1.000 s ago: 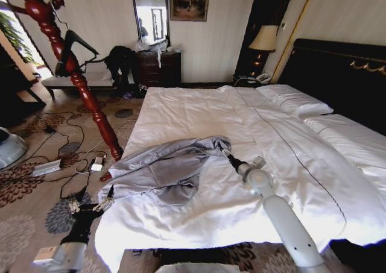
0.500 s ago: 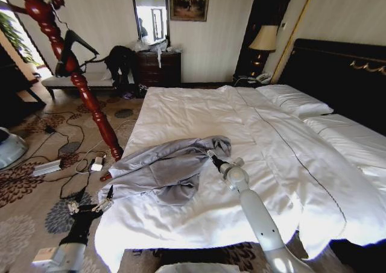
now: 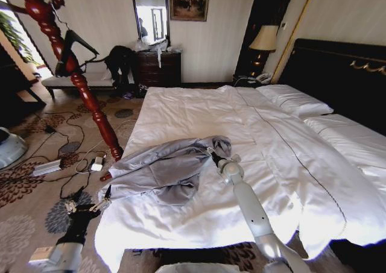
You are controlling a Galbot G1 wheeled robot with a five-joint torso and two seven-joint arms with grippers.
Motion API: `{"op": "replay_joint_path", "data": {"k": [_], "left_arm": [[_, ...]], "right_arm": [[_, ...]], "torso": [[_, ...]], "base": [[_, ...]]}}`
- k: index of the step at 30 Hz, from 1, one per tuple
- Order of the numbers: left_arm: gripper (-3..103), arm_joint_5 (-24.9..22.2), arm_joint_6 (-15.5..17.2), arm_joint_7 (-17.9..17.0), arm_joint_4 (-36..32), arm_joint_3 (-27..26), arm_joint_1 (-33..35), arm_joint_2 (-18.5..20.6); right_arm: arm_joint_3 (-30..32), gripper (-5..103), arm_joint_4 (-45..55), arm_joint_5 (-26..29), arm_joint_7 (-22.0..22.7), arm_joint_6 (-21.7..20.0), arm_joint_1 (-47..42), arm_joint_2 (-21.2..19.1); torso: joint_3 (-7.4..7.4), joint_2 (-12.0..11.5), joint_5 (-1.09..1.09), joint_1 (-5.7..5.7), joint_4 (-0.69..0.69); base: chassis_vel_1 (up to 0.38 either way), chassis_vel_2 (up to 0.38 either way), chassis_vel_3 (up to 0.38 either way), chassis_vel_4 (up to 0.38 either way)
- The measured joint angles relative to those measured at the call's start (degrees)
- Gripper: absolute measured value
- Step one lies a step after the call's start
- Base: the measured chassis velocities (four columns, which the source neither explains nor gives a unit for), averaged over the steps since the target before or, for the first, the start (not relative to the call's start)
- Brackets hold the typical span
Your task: Pick up the clothes from the bed and hang them on the clothes hanger.
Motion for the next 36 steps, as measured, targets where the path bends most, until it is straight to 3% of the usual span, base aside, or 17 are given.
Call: {"op": "replay_joint_path", "data": {"k": [10, 13, 16, 23, 25, 26, 29, 36], "left_arm": [[100, 0.0, 0.0, -0.1, 0.3, 0.4, -0.1, -0.4], [100, -0.4, 0.1, -0.1, 0.1, 0.4, -0.1, -0.3], [100, -0.4, 0.2, -0.1, 0.0, 0.3, -0.1, -0.2], [100, -0.5, 0.2, -0.1, 0.1, 0.0, 0.0, -0.1], [100, -0.5, 0.2, -0.1, 0.2, 0.1, 0.0, -0.2], [100, -0.5, 0.2, -0.1, 0.2, 0.1, 0.0, -0.2], [100, -0.5, 0.2, -0.1, 0.2, 0.2, 0.0, -0.2], [100, -0.4, 0.2, -0.1, 0.1, 0.3, 0.0, -0.4]], "right_arm": [[-0.2, 68, -0.4, 0.3, 0.2, -0.1, 0.8, 0.5], [-0.1, 51, -0.9, 0.2, 0.3, -0.2, 1.1, 0.9], [-0.1, 42, -1.3, 0.1, 0.3, -0.2, 1.4, 1.1], [0.0, 32, -1.8, 0.0, 0.3, -0.2, 2.0, 1.5], [0.0, 22, -1.9, -0.1, 0.3, -0.3, 2.1, 1.5], [0.0, 22, -1.9, -0.1, 0.3, -0.3, 2.1, 1.5], [0.0, 5, -1.9, -0.1, 0.3, -0.3, 1.9, 1.3], [-0.2, 0, -1.4, -0.2, 0.2, -0.3, 1.1, 0.7]], "torso": [[0.00, 0.0, 0.00, 0.00, 0.01], [0.00, 0.0, 0.00, 0.00, 0.01], [0.00, 0.0, 0.00, 0.00, 0.01], [0.00, 0.0, 0.00, 0.00, 0.01], [0.00, 0.0, 0.00, 0.00, 0.01], [0.00, 0.0, 0.00, 0.00, 0.01], [0.00, 0.0, 0.00, 0.00, 0.01], [0.00, 0.0, 0.00, 0.00, 0.01]], "base": [[0.000, 0.000, 0.000, 0.000], [0.000, 0.000, 0.000, 0.000], [0.000, 0.000, 0.000, 0.000], [0.000, 0.000, 0.000, 0.000], [0.000, 0.000, 0.000, 0.000], [0.000, 0.000, 0.000, 0.000], [0.000, 0.000, 0.000, 0.000], [0.000, 0.000, 0.000, 0.000]]}}
